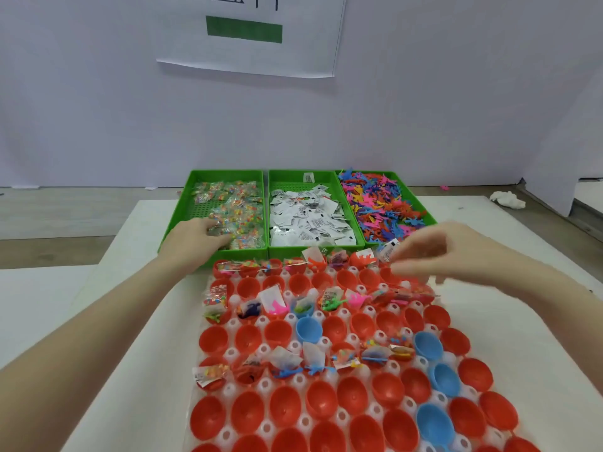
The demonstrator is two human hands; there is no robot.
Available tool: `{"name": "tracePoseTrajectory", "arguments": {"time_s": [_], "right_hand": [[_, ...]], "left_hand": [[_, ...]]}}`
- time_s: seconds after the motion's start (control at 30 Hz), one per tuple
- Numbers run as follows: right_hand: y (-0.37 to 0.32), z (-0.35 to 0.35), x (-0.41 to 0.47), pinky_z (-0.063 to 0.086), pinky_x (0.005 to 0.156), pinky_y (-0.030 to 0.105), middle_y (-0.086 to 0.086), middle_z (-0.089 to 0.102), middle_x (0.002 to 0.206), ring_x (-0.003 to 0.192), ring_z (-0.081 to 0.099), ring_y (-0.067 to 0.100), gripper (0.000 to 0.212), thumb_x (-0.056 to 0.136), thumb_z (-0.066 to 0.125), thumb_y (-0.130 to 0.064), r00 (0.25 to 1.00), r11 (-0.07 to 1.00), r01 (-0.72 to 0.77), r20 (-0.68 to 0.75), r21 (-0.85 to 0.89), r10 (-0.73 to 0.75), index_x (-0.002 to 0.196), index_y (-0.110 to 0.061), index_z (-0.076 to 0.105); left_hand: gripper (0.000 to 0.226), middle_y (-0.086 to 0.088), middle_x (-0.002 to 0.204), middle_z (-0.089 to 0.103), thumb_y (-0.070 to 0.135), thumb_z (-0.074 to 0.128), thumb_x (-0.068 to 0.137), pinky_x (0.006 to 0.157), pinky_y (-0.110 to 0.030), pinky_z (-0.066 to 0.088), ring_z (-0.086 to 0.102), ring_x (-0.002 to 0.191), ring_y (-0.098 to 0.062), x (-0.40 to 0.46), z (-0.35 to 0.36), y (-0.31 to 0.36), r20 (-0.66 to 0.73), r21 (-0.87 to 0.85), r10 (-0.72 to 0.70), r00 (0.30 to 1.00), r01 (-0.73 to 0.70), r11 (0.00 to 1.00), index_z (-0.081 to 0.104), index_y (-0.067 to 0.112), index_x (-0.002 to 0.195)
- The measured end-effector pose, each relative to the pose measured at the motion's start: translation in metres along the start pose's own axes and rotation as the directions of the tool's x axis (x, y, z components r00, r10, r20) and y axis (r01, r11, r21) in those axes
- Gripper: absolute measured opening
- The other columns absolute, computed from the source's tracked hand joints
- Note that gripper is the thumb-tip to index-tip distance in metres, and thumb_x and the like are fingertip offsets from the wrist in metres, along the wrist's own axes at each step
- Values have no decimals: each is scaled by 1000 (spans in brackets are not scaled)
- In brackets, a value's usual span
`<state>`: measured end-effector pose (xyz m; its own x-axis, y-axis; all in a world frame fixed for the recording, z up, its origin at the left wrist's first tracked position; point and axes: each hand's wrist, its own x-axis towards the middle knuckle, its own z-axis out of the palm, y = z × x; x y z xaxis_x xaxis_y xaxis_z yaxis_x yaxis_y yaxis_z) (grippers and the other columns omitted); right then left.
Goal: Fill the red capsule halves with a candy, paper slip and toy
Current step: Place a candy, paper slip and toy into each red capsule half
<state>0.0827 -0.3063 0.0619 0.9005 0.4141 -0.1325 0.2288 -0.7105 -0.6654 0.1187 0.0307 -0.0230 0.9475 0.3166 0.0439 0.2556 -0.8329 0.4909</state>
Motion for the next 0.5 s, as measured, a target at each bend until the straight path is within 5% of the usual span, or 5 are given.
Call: {"name": "tracePoseTrajectory", "arguments": {"time_s": [0.13,0.27,0.4,0.5], "right_hand": [[38,-8,60,41,73,22,2,70,88,80,59,12,9,80,69,-20,918,987,-113,-392,-115,59,85,-13,72],[61,-3,102,40,81,24,10,65,112,98,59,20,29,85,65,-22,924,956,-182,-371,-230,87,109,-5,66],[69,2,119,42,56,18,5,65,90,65,58,9,28,79,72,-27,935,954,-223,-321,-199,152,98,-7,69],[70,2,124,34,48,17,2,65,76,59,54,6,13,77,74,-24,928,954,-231,-339,-192,156,78,-12,69]], "left_hand": [[39,-11,103,66,25,69,82,79,-31,43,56,91,-22,0,4,-1,-121,-144,13,993,-31,989,63,5,115],[30,-8,93,50,18,65,85,78,-38,42,50,91,-26,3,7,-2,-163,-83,10,987,-23,996,61,6,112],[15,-6,98,41,18,64,85,88,-39,37,42,109,-30,2,10,-2,-235,-117,32,972,-60,991,68,6,92],[19,-12,117,42,25,64,85,95,-41,29,33,117,-30,-1,13,-3,-321,-40,60,945,-77,996,69,9,94]]}}
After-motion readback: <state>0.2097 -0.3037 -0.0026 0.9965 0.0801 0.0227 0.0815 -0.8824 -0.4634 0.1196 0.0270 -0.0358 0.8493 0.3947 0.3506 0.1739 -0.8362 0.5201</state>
